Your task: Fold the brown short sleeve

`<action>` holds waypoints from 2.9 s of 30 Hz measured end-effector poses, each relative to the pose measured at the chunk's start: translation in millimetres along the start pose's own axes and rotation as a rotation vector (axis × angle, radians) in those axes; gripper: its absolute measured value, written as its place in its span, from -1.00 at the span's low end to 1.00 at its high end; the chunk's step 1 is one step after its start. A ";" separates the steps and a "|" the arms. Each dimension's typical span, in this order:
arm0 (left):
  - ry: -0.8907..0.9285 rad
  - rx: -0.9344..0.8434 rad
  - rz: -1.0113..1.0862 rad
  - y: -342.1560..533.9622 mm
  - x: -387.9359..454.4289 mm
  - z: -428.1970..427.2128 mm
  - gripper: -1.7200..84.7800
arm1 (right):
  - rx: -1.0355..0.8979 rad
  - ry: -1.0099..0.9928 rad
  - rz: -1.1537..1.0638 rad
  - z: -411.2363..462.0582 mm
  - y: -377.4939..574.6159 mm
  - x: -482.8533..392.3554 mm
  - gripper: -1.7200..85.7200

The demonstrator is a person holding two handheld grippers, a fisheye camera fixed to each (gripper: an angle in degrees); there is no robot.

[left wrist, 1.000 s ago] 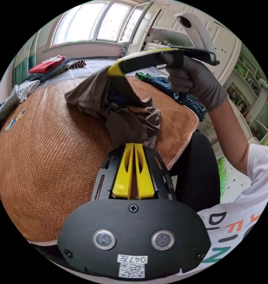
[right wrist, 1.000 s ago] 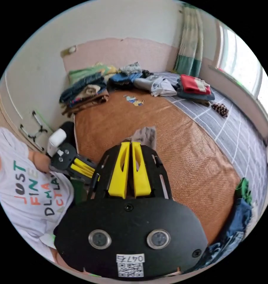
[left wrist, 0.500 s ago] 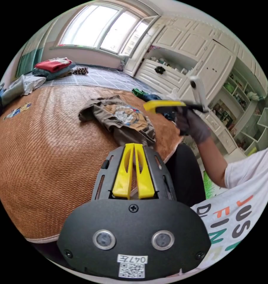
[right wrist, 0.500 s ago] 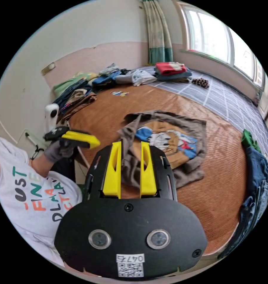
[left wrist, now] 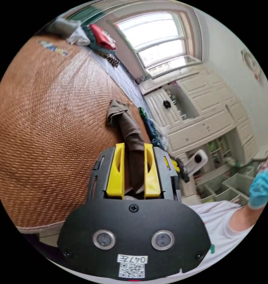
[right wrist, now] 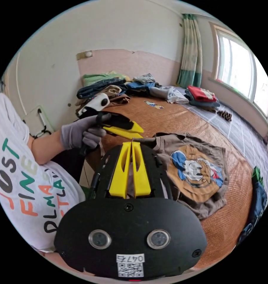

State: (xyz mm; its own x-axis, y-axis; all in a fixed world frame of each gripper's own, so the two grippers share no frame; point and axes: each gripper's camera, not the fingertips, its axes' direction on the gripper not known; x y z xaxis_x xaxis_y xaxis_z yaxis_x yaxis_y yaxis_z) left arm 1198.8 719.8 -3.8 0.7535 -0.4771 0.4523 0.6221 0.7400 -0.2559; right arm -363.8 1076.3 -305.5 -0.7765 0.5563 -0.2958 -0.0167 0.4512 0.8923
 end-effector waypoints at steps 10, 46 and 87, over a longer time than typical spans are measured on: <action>0.192 -0.013 -0.177 35.8 -51.1 36.4 -0.68 | 0.404 -0.157 0.268 -40.3 145.5 97.6 -0.99; -0.936 0.096 0.731 122.4 174.3 -38.7 -0.98 | 0.325 -0.337 0.319 -9.6 97.7 127.3 -0.91; -1.147 -0.030 0.505 14.6 91.4 -328.3 -0.94 | -0.110 0.217 0.287 -103.0 -56.5 -48.4 -0.90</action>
State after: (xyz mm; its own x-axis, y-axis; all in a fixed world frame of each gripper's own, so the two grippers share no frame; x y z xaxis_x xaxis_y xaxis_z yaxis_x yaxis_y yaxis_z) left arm 1346.5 531.3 -246.6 0.2990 0.5543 0.7768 0.3340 0.7017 -0.6293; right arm -390.1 952.0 -306.5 -0.8745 0.4833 0.0398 0.1624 0.2145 0.9631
